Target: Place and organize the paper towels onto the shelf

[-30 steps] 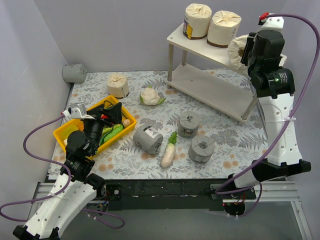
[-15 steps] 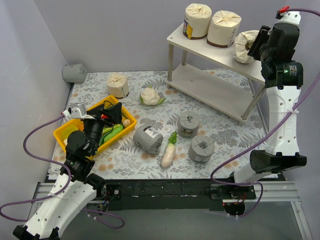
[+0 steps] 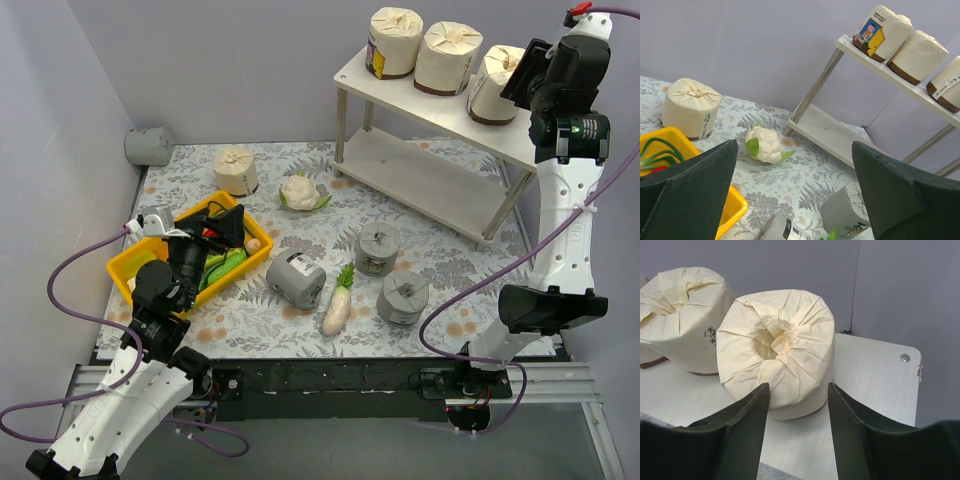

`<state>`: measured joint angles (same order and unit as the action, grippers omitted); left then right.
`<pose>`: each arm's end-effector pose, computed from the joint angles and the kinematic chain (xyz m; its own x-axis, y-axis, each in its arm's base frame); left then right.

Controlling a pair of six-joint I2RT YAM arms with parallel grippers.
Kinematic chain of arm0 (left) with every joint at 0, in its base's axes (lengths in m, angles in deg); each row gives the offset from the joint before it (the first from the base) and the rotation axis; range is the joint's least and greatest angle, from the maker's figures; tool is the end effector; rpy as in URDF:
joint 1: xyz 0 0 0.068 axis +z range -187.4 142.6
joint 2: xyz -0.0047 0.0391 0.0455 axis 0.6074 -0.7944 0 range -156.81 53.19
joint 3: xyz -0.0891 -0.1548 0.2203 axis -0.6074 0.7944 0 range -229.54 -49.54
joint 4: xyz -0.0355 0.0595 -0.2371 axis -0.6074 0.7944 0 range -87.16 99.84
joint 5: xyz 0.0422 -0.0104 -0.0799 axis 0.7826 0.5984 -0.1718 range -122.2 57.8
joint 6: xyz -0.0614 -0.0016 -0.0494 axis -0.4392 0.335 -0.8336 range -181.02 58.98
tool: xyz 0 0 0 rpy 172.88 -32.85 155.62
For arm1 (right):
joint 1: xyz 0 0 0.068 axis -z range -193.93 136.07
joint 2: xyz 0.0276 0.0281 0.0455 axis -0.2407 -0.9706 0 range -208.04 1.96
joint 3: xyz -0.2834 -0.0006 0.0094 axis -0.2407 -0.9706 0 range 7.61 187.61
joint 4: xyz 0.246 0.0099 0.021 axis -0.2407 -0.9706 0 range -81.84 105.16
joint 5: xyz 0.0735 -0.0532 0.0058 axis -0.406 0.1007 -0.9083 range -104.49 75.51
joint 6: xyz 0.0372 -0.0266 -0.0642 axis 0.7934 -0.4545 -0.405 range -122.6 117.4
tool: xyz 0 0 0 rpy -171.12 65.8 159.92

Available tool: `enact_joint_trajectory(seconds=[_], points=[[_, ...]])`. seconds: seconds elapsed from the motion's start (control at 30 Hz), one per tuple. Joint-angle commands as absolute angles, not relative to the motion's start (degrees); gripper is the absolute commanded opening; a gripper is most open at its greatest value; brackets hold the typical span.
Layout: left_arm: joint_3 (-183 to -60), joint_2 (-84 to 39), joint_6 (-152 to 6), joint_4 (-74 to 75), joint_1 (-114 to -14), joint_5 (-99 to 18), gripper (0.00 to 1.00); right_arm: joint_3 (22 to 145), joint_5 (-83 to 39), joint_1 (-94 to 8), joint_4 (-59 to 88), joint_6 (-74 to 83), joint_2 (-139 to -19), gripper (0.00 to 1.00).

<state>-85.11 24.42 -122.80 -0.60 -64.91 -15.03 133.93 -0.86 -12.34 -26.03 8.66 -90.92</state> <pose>0.1299 -0.0452 0.3573 -0.0872 -0.9037 -0.4191 0.2256 0.3918 -0.8920 0.3302 -0.0250 0.5459 -0.0813 0.1921 -0.9780 0.2815 0.9457 0.1624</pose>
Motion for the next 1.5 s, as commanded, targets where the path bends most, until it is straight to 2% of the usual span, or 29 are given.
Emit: enact_joint_trajectory(seconds=[0.0,1.2,1.27,1.33,1.47], points=[[-85.13,24.19,-122.19,-0.94,-64.74,-14.80,0.98,135.58,-2.54,-11.29,-23.60,8.56,-91.73,0.58],[-85.13,23.49,-122.19,-1.03,-64.74,-14.97,0.98,133.29,-10.01,-9.80,-16.40,6.71,-96.39,0.58],[-85.13,23.40,-122.19,-1.03,-64.74,-14.97,0.98,133.56,-10.18,-9.80,-16.48,6.19,-95.96,0.63],[-85.05,23.49,-122.02,-1.12,-64.74,-14.88,0.98,133.56,-10.45,-9.80,-16.83,5.57,-94.99,0.76],[-84.96,23.57,-121.40,-1.47,-64.74,-15.06,0.98,133.47,-7.38,-9.88,-18.59,5.57,-92.01,0.87]])
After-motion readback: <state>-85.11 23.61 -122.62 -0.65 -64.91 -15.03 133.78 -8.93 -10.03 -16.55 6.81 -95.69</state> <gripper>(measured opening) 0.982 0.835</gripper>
